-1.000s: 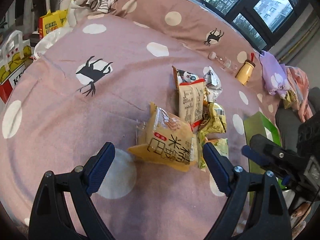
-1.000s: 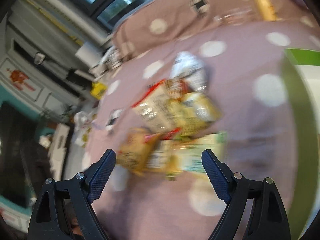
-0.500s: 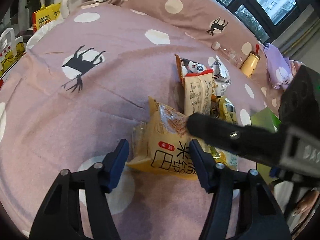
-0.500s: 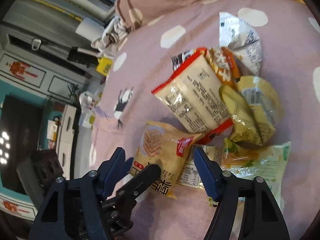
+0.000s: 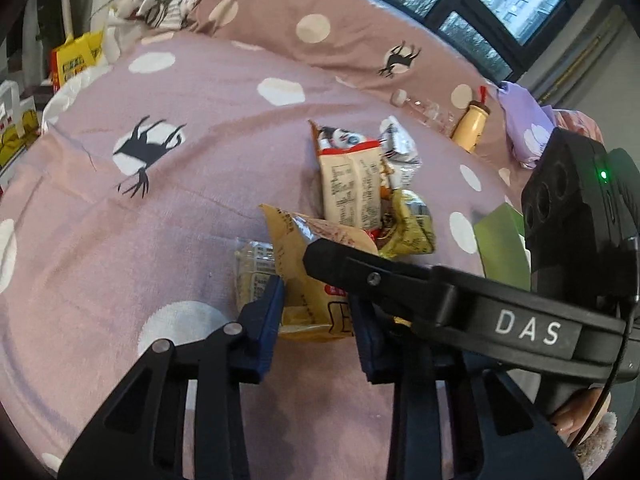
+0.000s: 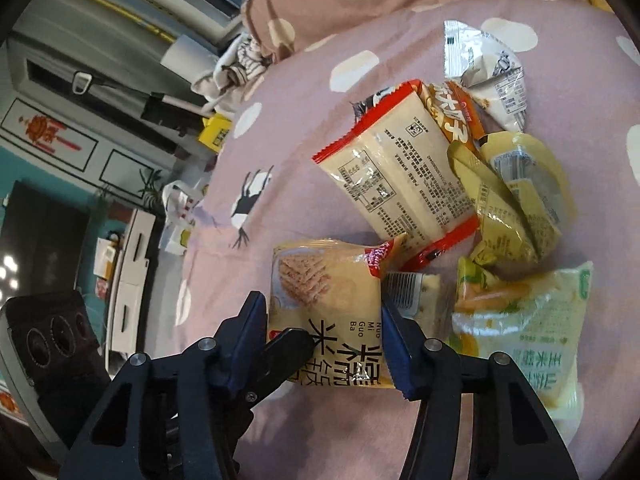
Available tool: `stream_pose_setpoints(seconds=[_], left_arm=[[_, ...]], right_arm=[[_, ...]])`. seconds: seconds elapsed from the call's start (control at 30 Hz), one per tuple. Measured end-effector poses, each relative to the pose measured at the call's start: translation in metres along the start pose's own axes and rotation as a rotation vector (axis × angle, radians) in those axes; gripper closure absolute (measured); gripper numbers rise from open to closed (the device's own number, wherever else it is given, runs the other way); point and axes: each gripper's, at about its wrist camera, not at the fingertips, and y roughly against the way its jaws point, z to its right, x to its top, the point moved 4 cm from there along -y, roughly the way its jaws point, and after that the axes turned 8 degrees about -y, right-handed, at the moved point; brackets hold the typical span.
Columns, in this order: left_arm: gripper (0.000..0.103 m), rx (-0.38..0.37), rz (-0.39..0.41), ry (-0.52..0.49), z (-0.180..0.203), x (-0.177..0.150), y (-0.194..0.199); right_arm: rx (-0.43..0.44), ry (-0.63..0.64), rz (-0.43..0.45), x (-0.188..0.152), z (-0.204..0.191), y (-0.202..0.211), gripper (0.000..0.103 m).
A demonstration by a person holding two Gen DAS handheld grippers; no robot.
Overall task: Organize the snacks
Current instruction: 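Grasp the yellow rice-cracker bag with the right tool and lift, then carry the yellow bag into the green box and open the right tool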
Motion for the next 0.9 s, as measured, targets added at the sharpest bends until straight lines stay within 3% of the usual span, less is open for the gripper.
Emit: stream_pose_setpoints(seconds=[0.27, 0.5, 0.9], left_arm=[[0.072, -0.021, 0.122, -0.083, 0.036, 0.005, 0.034], [0.074, -0.078, 0.255, -0.181, 0.089, 0.015, 0.076], [0.074, -0.199, 0.341, -0.339, 0.194, 0.03, 0.09]], right_arm=[[0.014, 0.042, 0.143, -0.01, -0.014, 0.047, 0.045], [0.01, 0.113, 0.314, -0.017, -0.029, 0.123, 0.044], [-0.082, 0.128, 0.569, -0.018, -0.004, 0.245, 0.044]])
